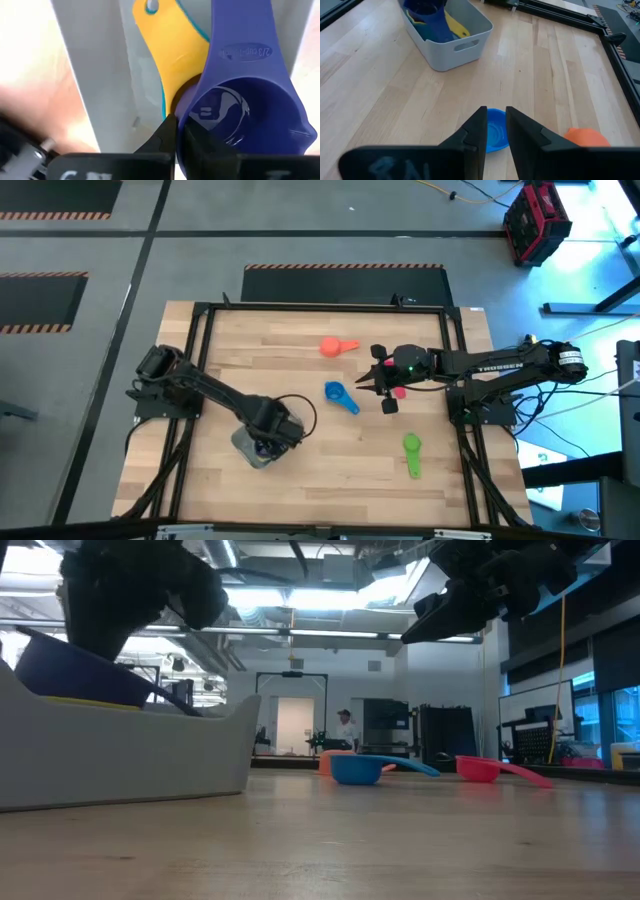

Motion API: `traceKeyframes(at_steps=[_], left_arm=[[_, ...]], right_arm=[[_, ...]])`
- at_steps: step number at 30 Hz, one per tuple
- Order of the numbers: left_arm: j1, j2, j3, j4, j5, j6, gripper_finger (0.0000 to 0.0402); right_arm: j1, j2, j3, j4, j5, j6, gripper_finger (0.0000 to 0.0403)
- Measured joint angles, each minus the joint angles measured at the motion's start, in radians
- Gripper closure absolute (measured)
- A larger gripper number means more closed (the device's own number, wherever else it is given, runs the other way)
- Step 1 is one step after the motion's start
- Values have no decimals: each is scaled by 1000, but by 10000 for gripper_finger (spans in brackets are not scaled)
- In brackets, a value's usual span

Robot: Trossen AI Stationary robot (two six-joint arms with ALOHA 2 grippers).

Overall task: Nest measuring cups in basket
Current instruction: Stack the violet measuring cup on the yellow measuring cup in the gray bin

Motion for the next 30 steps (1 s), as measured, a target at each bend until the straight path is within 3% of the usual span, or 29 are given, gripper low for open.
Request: traceKeyframes(at_steps=[7, 30], left_arm=[[-61, 0, 0, 0, -43, -274, 398], [-154, -1, 1, 0, -93, -870, 398]], right_arm=[[0, 0, 0, 0, 0, 0, 327], [0, 0, 0, 0, 0, 0, 327]])
